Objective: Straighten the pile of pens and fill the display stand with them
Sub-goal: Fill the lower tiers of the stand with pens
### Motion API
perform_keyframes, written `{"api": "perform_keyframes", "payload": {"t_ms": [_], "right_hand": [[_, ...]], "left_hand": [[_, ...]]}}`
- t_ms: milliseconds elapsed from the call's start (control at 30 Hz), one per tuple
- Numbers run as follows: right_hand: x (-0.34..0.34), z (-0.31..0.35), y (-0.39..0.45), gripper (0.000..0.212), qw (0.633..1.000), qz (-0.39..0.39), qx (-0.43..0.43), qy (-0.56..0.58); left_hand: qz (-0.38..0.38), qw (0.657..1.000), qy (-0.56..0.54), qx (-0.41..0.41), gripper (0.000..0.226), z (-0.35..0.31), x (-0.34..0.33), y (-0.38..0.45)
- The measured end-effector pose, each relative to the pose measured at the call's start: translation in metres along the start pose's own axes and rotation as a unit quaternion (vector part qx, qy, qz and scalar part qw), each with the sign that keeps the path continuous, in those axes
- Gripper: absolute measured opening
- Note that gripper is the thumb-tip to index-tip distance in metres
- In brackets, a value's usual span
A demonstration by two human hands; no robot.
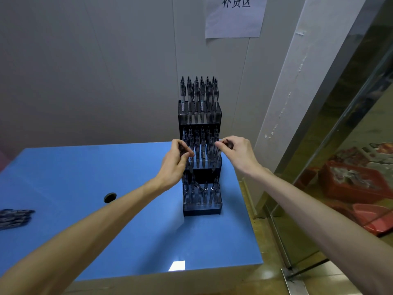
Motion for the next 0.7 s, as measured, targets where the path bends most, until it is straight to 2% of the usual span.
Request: {"api": "perform_keyframes", "payload": {"t_ms": [300,500,700], "right_hand": [[-0.036,-0.012,-0.015,0.027,0.985,0.137,0.009,-0.107],[-0.054,-0.019,-0.021,0.035,0.975,0.171,0.003,-0.144],[-0.069,-0.025,-0.028,0.033,0.962,0.214,-0.008,-0.170]], "left_hand": [[0.033,0.994,0.089,-0.051,0.007,0.003,-0.022,-0.004],[0.033,0.992,0.100,-0.065,0.008,0.003,-0.021,-0.003],[0.032,0.993,0.097,-0.067,0.005,0.008,-0.016,-0.001]]}}
Point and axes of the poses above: each hand's wrist, its own y-axis towards the middle knuckle, its own x-axis out of the back of the hand, z = x × y, the point moved 8 cm from there along y, towards the middle knuckle, and after that the axes turned 12 degrees about x, right-handed, at the moved point
